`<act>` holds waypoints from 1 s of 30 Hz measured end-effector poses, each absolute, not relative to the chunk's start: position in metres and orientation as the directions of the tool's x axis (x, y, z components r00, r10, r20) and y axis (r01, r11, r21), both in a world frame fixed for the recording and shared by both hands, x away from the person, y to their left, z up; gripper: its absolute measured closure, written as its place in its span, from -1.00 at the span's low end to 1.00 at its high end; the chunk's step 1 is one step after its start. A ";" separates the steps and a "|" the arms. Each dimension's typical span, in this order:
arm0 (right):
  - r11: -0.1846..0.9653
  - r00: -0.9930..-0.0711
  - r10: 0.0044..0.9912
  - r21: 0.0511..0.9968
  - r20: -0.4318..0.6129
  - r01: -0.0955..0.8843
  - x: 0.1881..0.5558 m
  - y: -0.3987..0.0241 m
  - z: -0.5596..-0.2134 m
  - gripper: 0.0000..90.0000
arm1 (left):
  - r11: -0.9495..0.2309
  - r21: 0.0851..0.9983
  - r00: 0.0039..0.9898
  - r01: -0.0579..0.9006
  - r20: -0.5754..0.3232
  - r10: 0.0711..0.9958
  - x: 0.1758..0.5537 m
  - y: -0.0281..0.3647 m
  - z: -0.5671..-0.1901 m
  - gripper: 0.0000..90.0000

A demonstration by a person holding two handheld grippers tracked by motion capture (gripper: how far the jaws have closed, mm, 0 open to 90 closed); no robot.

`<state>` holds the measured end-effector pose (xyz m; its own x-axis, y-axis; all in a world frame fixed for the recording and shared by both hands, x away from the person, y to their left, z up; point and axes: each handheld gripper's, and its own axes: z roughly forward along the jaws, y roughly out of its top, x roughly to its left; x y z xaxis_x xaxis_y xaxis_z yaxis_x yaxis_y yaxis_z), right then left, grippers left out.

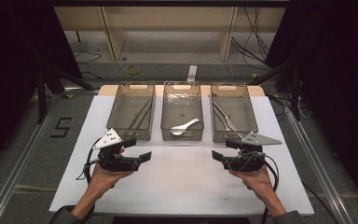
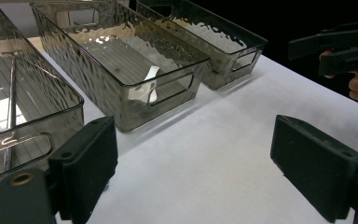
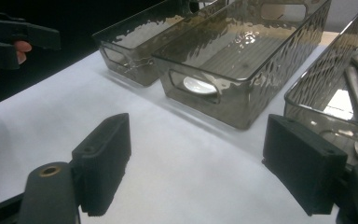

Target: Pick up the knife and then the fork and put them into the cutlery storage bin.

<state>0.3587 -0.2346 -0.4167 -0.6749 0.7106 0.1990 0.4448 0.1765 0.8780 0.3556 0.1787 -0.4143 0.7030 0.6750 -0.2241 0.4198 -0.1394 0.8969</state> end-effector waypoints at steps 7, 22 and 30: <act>0.175 -0.671 0.718 0.885 0.184 0.431 0.344 -0.242 -0.423 -0.47 | -0.146 0.894 0.714 0.423 -0.229 0.662 0.354 0.177 -0.415 -0.68; 0.175 -0.645 0.746 0.885 0.167 0.432 0.322 -0.251 -0.431 -0.49 | -0.127 0.887 0.713 0.443 -0.263 0.650 0.350 0.180 -0.417 -0.68; 0.173 -0.643 0.747 0.885 0.168 0.432 0.323 -0.251 -0.431 -0.49 | -0.133 0.888 0.716 0.440 -0.257 0.649 0.349 0.178 -0.417 -0.68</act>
